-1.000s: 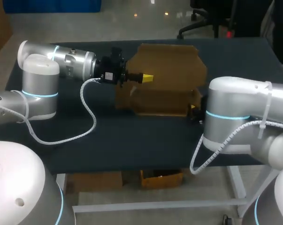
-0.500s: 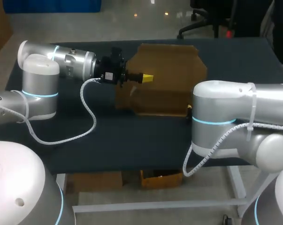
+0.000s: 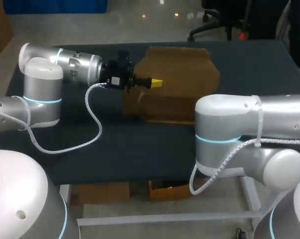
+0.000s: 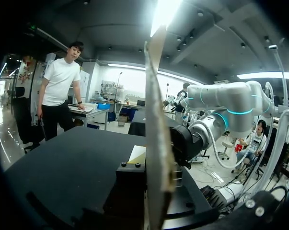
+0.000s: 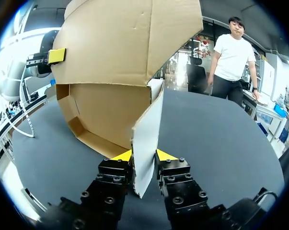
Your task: Assemble the packaging by folding the flat box into shape, placing the metal phone stand inside, and closing the box properly
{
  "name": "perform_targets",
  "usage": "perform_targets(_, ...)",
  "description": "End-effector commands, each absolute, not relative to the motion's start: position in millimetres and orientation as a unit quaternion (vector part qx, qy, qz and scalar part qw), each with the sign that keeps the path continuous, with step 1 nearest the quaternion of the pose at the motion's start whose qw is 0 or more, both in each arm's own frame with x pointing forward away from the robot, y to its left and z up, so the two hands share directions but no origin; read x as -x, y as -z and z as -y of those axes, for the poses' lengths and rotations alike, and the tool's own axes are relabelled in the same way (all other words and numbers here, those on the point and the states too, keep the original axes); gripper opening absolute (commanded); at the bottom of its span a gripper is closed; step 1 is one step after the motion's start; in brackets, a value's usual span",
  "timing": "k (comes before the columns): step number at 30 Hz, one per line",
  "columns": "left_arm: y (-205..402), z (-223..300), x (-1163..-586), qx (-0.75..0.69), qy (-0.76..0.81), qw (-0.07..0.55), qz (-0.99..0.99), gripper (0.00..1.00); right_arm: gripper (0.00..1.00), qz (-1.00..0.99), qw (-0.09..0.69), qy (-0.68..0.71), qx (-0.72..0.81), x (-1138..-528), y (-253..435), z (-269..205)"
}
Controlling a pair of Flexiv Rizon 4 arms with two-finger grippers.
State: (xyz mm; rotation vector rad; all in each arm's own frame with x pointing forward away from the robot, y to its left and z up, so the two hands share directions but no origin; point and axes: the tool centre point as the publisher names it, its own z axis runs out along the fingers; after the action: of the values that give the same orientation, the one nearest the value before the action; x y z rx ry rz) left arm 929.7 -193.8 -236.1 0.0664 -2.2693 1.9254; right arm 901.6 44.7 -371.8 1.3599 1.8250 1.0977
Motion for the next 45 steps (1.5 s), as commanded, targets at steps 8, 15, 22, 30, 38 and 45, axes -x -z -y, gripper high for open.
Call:
perform_targets(8,238.3,195.1,-930.2,-0.022,-0.645,0.083,0.760,0.00,0.28,-0.658,0.344,-0.400,-0.537,-893.9,373.8,-56.4)
perform_targets(15,238.3,195.1,-930.2,-0.022,-0.645,0.083,0.760,0.00,0.36,-0.652,0.341,-0.409,-0.540,-895.4,373.1,-61.0)
perform_targets(22,238.3,195.1,-930.2,-0.022,-0.645,0.083,0.760,0.00,0.40,-0.643,0.341,-0.411,-0.549,-895.5,371.8,-57.7)
perform_targets(30,238.3,195.1,-930.2,-0.022,-0.645,0.083,0.760,0.00,0.42,-0.638,0.334,-0.415,-0.556,-886.6,372.1,-49.9)
perform_targets(38,238.3,195.1,-930.2,-0.022,-0.645,0.083,0.760,0.00,0.42,-0.641,0.309,-0.435,-0.552,-874.0,371.4,-47.2)
perform_targets(45,238.3,195.1,-930.2,-0.022,-0.645,0.083,0.760,0.00,0.43,-0.653,0.281,-0.450,-0.540,-860.7,374.1,-51.7)
